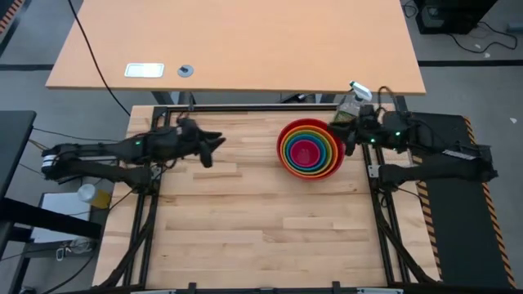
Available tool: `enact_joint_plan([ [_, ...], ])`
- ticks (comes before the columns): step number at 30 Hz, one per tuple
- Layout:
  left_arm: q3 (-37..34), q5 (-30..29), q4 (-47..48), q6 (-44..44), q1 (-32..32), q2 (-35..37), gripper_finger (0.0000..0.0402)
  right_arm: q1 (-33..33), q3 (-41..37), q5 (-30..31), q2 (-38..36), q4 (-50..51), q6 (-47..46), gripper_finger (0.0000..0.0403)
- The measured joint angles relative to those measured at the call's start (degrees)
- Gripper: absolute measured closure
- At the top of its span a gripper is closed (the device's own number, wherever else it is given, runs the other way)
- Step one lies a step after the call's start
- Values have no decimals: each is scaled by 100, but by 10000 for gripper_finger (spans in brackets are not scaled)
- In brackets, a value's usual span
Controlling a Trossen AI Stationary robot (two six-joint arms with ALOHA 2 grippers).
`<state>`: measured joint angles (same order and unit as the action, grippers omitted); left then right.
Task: Nest bowls inside each other
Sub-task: Return to Home Position
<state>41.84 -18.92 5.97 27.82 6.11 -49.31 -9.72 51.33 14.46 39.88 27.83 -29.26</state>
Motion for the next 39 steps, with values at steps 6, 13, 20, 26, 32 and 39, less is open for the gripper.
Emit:
enact_joint_plan([
  [6, -93, -649, 668, 25, -323, 1016, 260, -393, 0, -78, -621, -9, 487, 293],
  [13, -93, -993, 1220, -40, -565, 1764, 260, -506, -260, 244, -1561, -28, 560, 294],
  [20, -711, -990, 908, 20, -639, 2378, 260, -506, -1460, 389, -2675, -615, -2, 294],
  [26, -1693, -933, 79, 584, -639, 2861, 260, -506, -2561, 389, -3370, -1376, -686, 294],
  [32, -2510, -930, -232, 1195, -637, 3395, 260, -506, -3181, 389, -3974, -1391, -1005, 294],
  [39, -3034, -942, -232, 1516, -634, 3869, 260, -506, -3400, 389, -3969, -1361, -1047, 294],
])
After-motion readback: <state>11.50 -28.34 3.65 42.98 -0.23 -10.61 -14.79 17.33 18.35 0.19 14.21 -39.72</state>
